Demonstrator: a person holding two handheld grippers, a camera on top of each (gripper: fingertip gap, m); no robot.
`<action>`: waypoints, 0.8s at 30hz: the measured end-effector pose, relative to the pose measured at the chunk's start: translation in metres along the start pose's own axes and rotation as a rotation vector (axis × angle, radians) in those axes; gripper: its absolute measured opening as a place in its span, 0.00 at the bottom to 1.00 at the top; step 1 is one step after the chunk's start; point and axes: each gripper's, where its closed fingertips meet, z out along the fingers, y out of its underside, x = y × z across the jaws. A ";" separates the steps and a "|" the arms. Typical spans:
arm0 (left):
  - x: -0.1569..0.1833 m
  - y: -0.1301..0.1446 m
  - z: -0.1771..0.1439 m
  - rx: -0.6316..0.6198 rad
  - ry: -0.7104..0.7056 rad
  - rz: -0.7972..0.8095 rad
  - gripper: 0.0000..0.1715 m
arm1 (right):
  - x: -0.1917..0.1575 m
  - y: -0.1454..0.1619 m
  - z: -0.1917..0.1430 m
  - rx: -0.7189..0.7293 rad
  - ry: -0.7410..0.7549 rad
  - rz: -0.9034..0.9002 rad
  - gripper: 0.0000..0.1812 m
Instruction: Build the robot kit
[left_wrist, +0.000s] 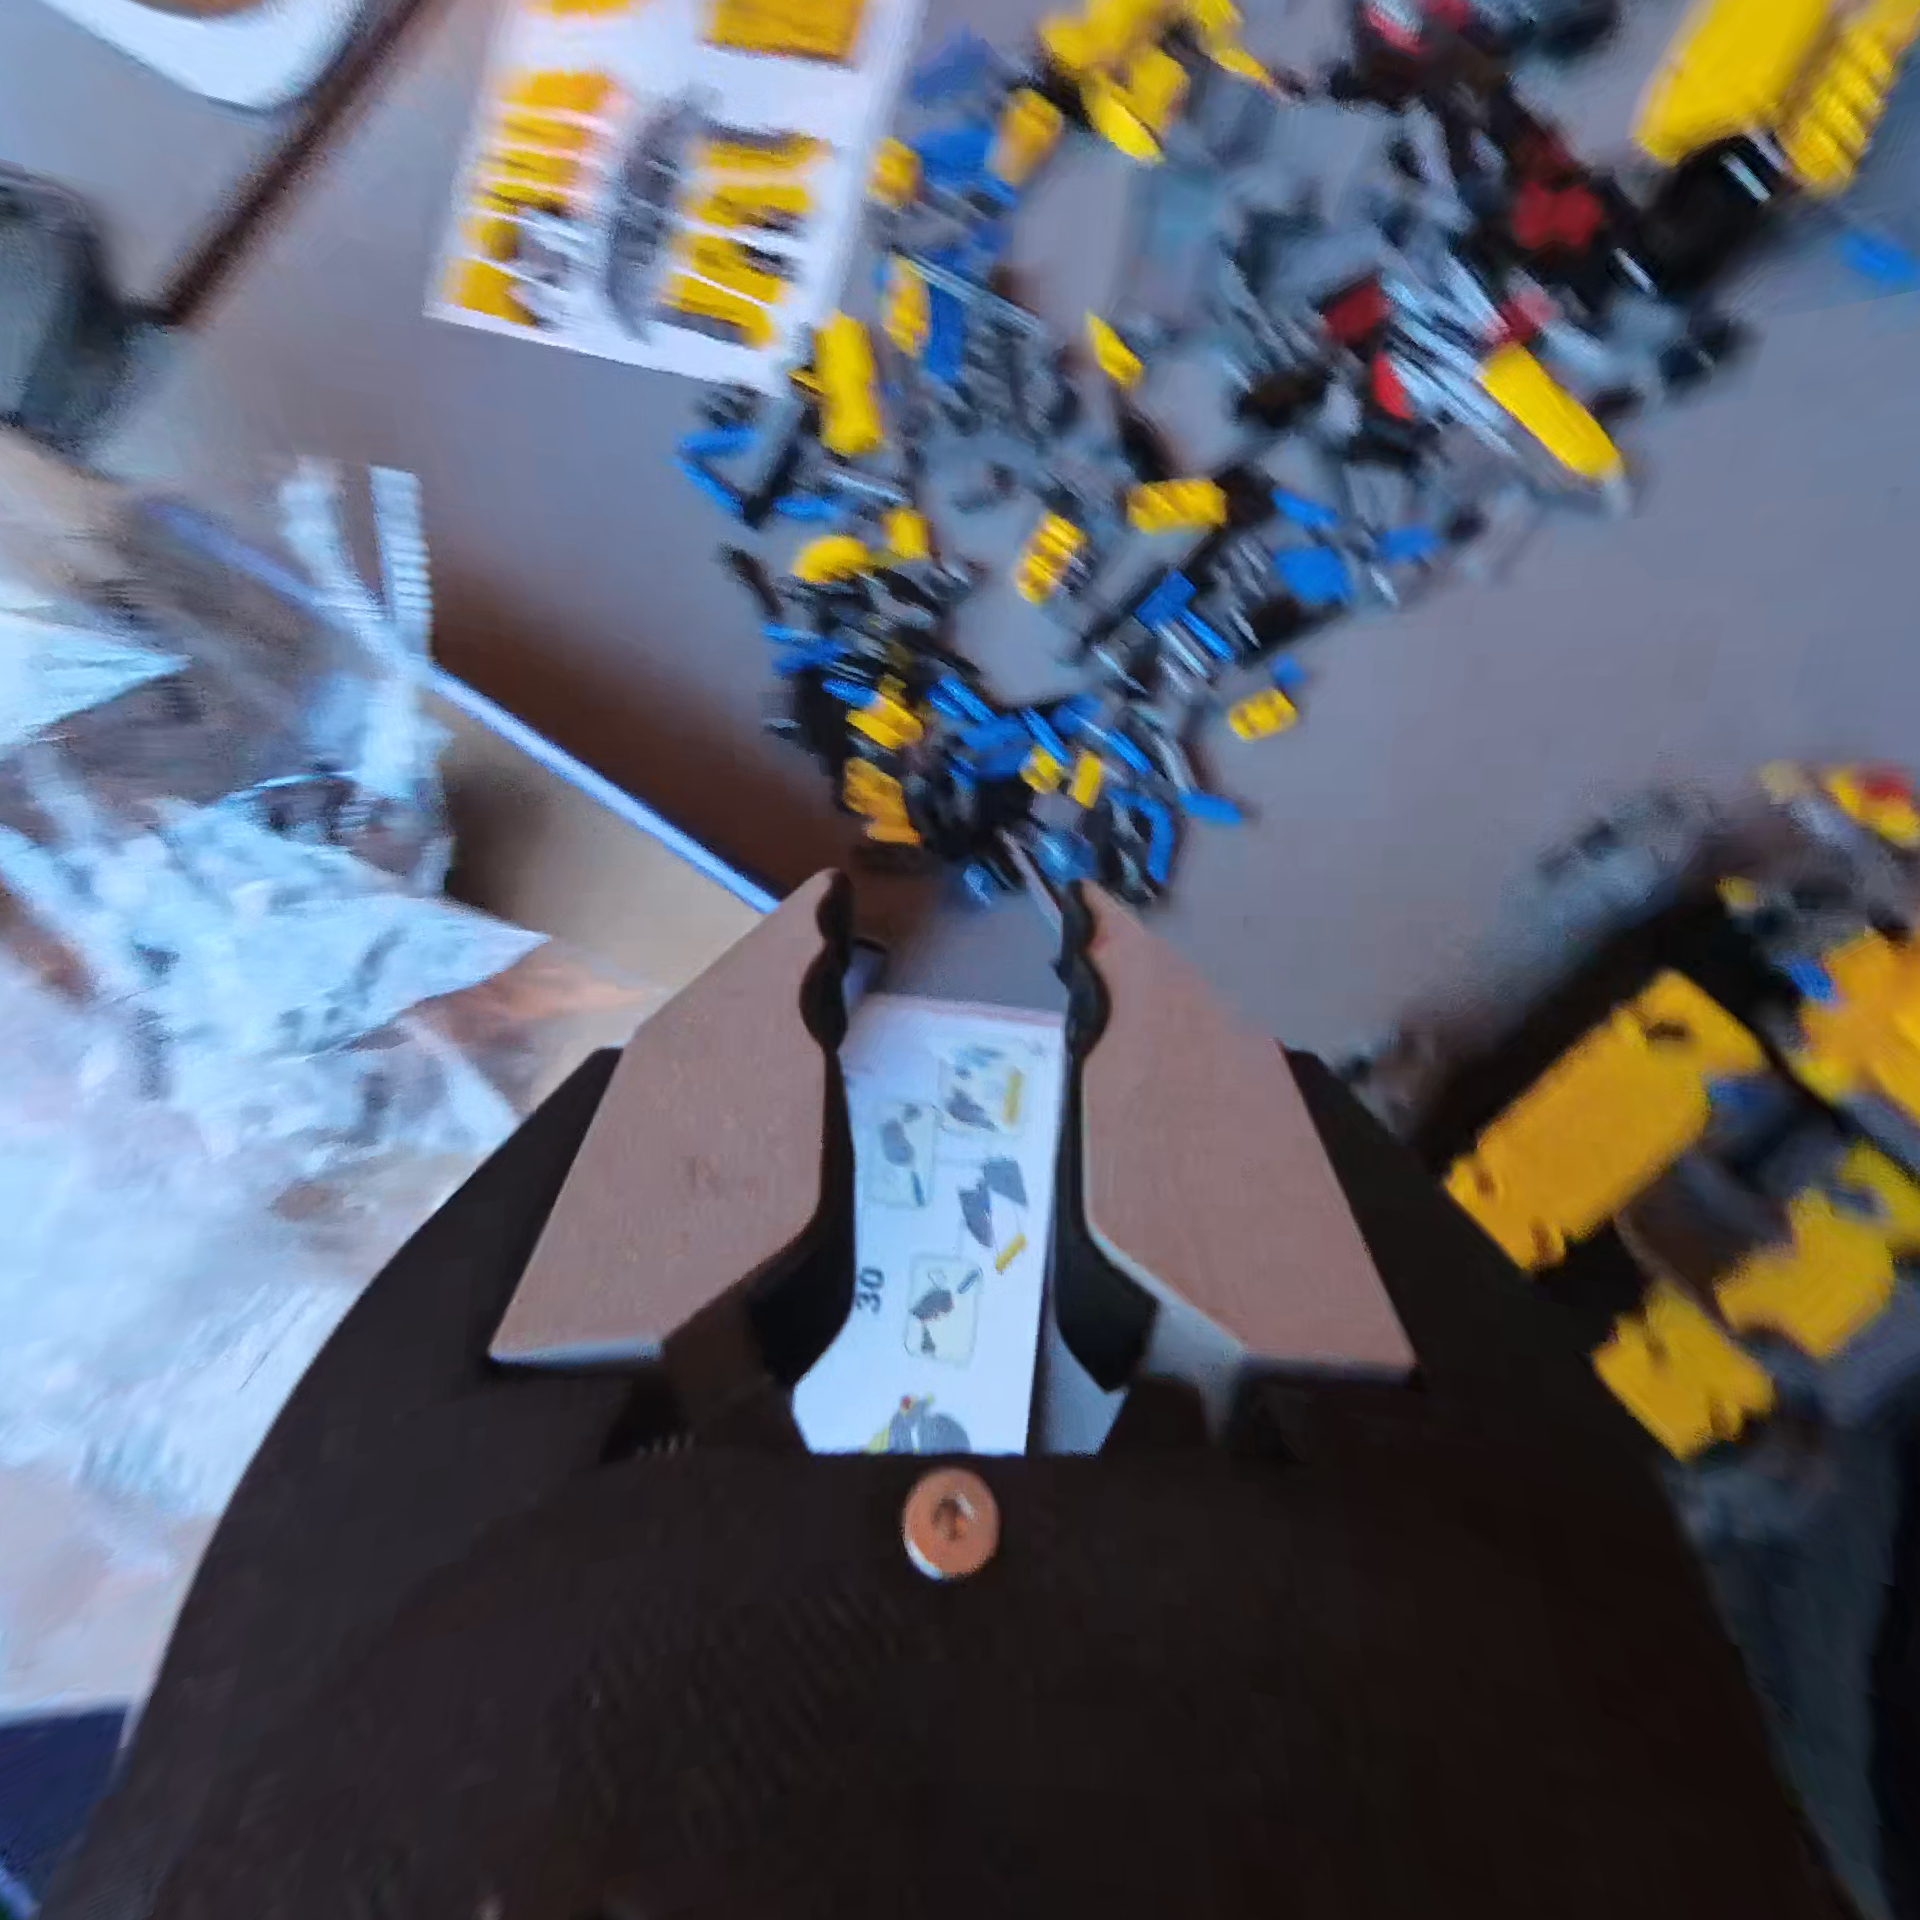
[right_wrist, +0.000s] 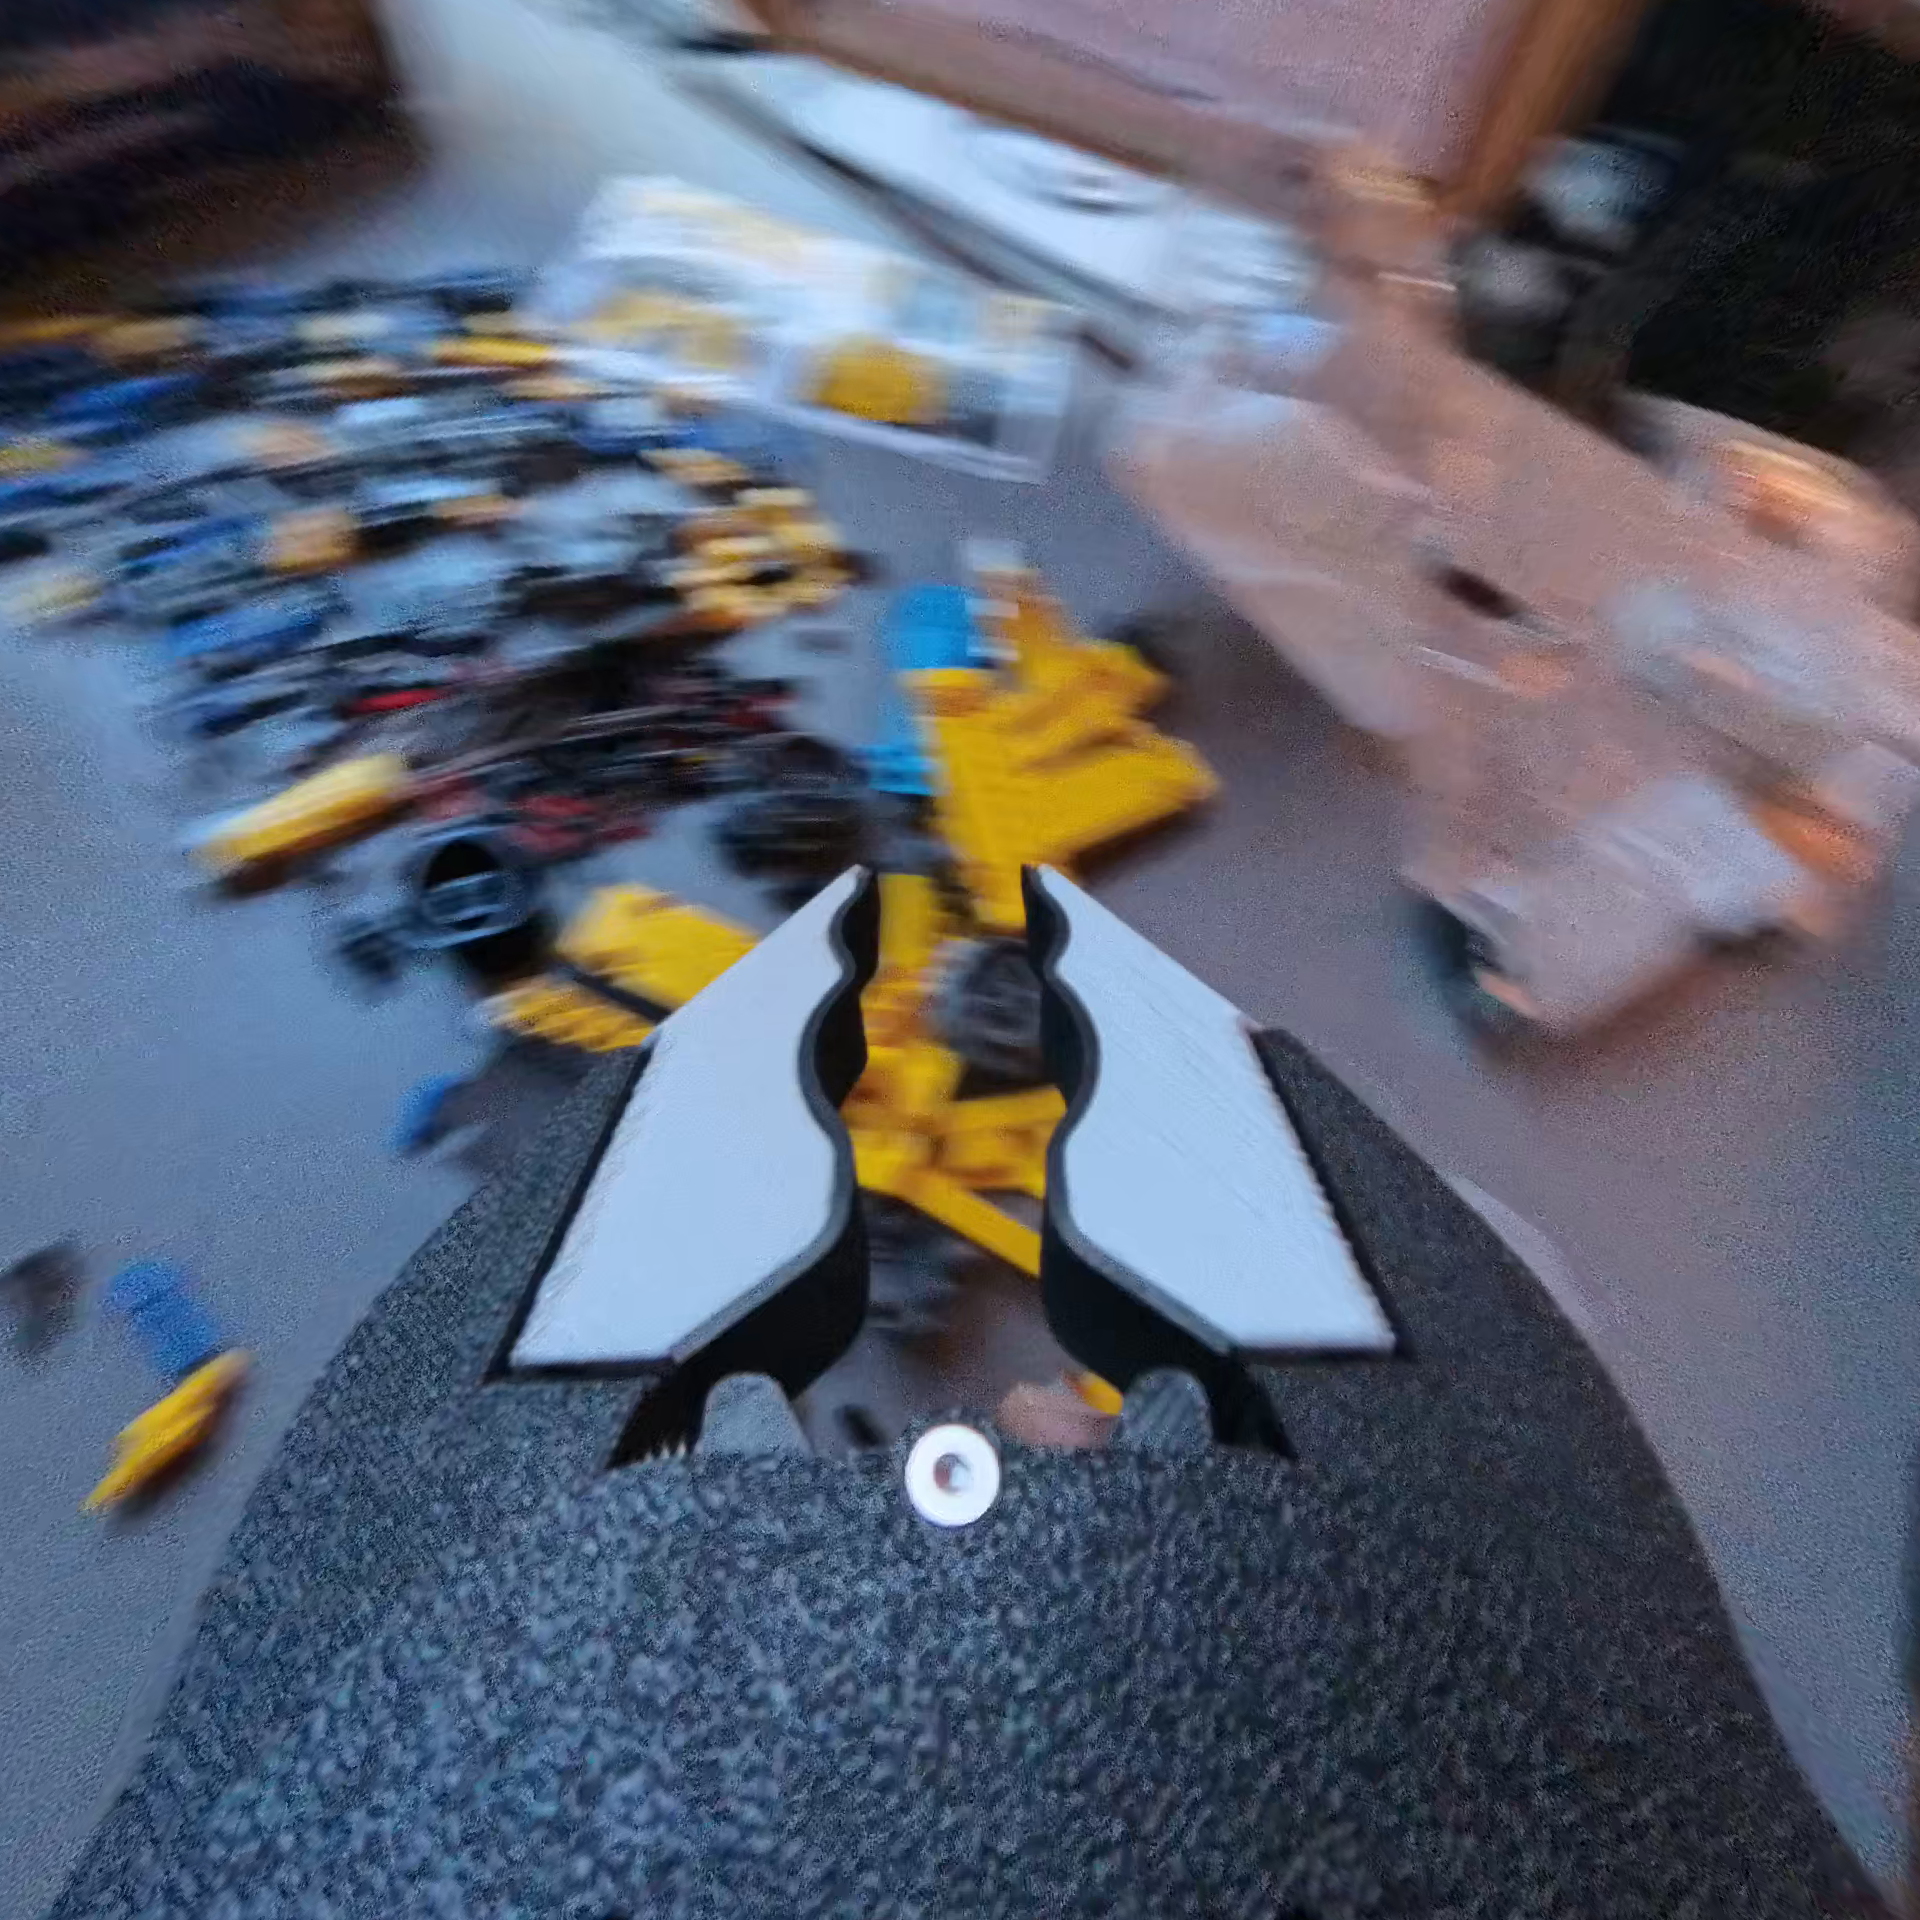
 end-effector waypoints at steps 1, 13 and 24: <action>-0.009 -0.009 -0.002 0.031 -0.072 -0.041 0.20 | 0.029 -0.003 -0.008 0.043 0.109 0.073 0.17; 0.013 0.008 0.020 0.016 0.058 -0.120 0.14 | 0.102 0.005 -0.056 0.158 0.213 0.242 0.05; 0.022 0.046 0.024 0.141 0.023 -0.252 0.12 | 0.064 0.008 -0.033 0.100 0.018 0.209 0.10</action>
